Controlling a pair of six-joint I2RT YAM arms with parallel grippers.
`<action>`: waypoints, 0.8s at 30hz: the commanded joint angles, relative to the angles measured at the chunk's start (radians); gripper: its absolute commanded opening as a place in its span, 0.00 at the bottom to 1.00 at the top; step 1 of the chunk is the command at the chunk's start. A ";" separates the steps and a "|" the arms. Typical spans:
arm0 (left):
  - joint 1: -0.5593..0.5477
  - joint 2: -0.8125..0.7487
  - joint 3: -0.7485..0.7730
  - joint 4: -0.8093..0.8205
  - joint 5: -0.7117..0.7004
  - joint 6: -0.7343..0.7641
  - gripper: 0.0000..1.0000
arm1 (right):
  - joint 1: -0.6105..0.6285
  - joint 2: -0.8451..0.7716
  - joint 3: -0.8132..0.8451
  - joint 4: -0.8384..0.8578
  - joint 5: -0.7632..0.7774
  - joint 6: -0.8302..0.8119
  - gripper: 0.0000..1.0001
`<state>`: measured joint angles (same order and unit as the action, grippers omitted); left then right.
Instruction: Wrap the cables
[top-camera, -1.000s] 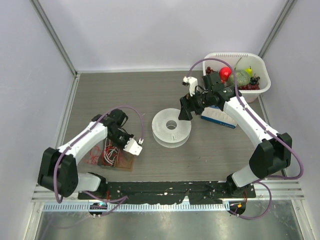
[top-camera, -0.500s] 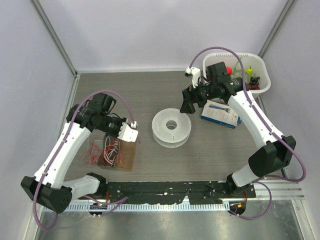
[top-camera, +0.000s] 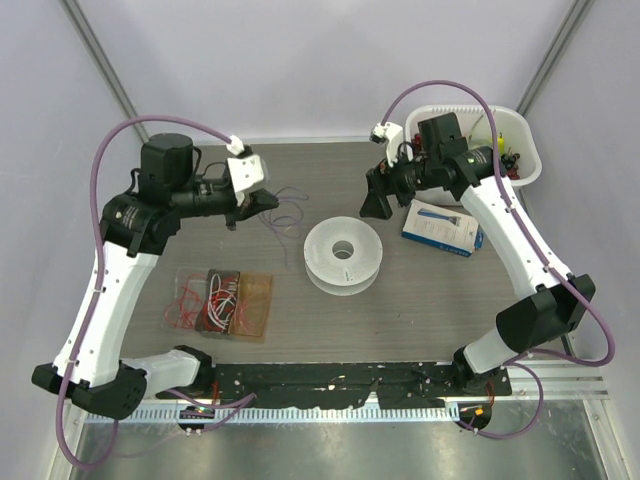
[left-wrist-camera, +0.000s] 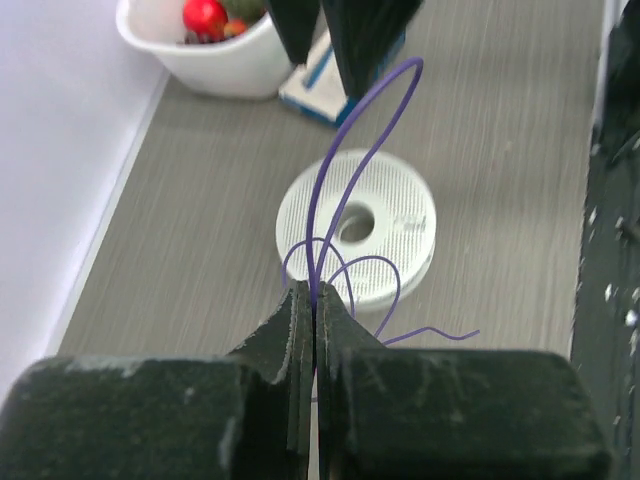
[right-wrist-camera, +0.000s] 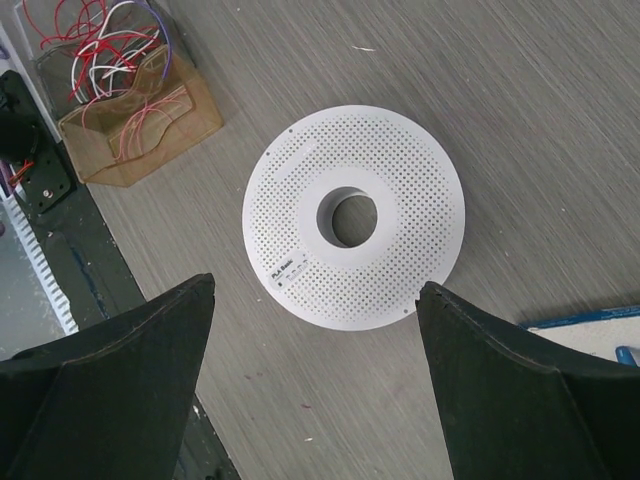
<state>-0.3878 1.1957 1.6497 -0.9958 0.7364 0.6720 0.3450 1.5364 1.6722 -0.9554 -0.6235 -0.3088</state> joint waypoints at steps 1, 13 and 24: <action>-0.003 0.004 0.033 0.323 0.133 -0.440 0.00 | -0.004 -0.050 0.006 0.078 -0.083 -0.029 0.87; -0.003 -0.002 -0.054 0.815 0.133 -0.974 0.00 | 0.037 -0.395 -0.511 0.984 -0.303 0.404 0.86; -0.003 -0.016 -0.108 0.933 0.095 -1.117 0.00 | 0.155 -0.392 -0.468 0.978 -0.274 0.433 0.81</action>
<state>-0.3878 1.1999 1.5562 -0.1417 0.8608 -0.3962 0.4778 1.1522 1.1622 -0.0433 -0.8845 0.0677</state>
